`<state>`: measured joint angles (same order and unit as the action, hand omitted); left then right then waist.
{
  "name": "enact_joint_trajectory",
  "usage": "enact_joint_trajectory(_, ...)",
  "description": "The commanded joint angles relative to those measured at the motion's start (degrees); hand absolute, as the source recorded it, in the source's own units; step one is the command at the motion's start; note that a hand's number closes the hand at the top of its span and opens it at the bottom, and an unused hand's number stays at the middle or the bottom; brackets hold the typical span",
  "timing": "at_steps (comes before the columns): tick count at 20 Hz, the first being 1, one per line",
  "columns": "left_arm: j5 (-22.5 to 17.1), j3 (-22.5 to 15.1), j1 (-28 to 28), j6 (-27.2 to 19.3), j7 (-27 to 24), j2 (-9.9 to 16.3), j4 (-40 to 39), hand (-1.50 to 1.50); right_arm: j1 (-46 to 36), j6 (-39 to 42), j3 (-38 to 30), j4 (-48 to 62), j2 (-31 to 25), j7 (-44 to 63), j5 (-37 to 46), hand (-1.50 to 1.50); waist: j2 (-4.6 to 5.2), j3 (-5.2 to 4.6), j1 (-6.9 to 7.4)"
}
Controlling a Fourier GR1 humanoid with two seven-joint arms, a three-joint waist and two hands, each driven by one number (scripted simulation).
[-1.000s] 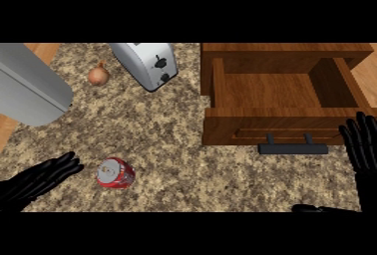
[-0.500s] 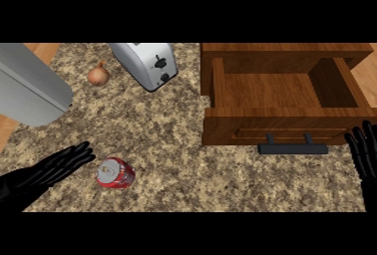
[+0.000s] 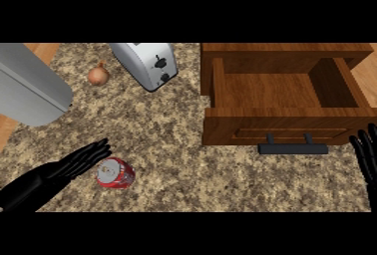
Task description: Pick up the can, place it into the drawer and close the drawer
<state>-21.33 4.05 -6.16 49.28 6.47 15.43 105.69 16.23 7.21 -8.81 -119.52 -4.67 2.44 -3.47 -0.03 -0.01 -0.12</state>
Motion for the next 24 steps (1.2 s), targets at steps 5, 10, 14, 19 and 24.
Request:
enact_joint_trajectory(5, 11.8, 1.8, 0.9, 2.1, -8.6, -3.8, -7.4, -1.50, -1.5, 2.7, -2.8, 2.4, -0.6, -0.8, -1.7, -1.50, 0.00, 0.00, 0.02)
enact_joint_trajectory(10, 19.7, 4.2, 3.3, 4.7, -20.3, -2.4, -17.4, -1.50, -0.5, 0.5, 1.7, 2.7, 3.2, -2.8, 4.0, -1.50, 0.04, -0.02, -0.04)
enact_joint_trajectory(14, 21.8, 6.4, 8.2, 3.9, -24.3, 0.4, -25.8, -1.50, -1.8, 1.6, -1.4, 1.5, 0.9, 0.3, 1.4, -1.50, 0.05, -0.02, -0.17)
enact_joint_trajectory(19, 26.5, 5.0, 12.9, 0.9, -28.8, 1.3, -32.0, -1.50, -2.3, 1.9, -0.7, 3.3, 2.0, -1.3, 2.1, -1.50, 0.07, -0.02, -0.27)
enact_joint_trajectory(24, 31.1, 1.0, 9.5, -2.6, -35.6, 0.7, -34.3, -1.50, 0.3, 3.3, -1.9, 2.1, 2.0, -2.6, 1.0, -1.50, 0.02, -0.01, -0.22)
